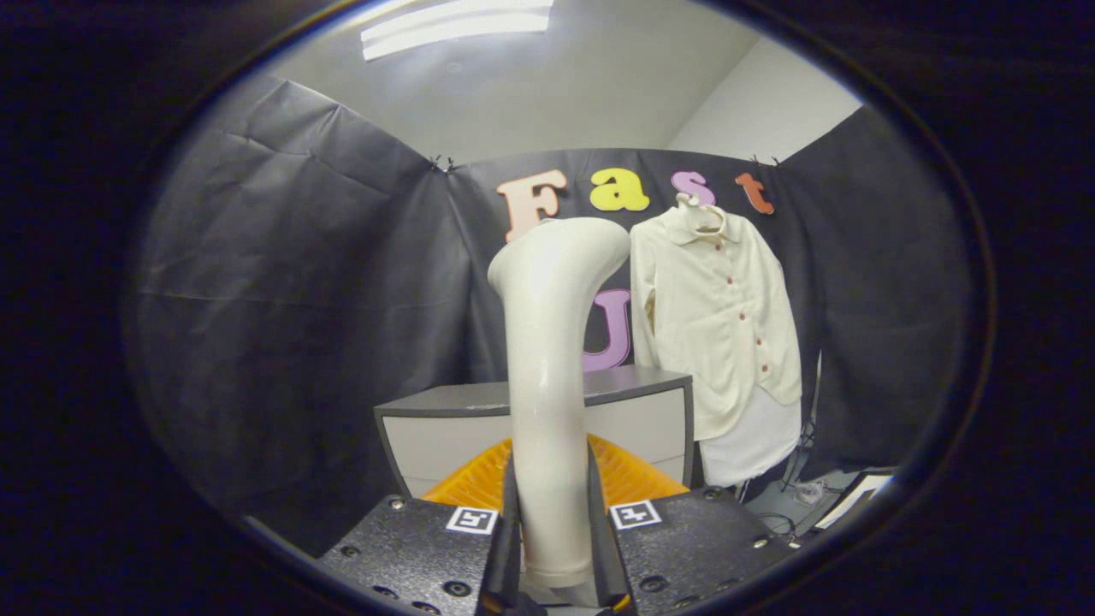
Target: Iron the clothes twice with a garment steamer, once on the left side and once on the right side.
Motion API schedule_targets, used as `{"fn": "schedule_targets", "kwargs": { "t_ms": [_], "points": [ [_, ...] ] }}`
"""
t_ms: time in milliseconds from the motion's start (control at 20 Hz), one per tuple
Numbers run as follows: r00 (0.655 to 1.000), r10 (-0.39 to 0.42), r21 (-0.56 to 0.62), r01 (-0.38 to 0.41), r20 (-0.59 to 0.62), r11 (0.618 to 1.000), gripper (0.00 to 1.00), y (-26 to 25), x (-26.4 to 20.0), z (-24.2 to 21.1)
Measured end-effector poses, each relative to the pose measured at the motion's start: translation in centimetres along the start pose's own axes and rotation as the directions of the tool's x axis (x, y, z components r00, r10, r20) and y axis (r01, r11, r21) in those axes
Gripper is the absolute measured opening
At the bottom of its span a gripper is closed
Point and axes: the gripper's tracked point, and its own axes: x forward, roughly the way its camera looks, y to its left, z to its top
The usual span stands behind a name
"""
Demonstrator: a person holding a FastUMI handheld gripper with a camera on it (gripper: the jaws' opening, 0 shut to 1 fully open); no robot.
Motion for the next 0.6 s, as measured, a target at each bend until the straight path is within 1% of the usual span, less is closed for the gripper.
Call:
{"fn": "schedule_targets", "kwargs": {
  "t_ms": [250, 600],
  "points": [
    [1.000, 0.004, -0.028, -0.004, -0.002, 1.000, 0.34, 0.5, 0.3, -0.2],
    [1.000, 0.003, -0.032, -0.003, 0.004, 0.999, 0.34, 1.1, 0.3, 0.4]
  ]
}}
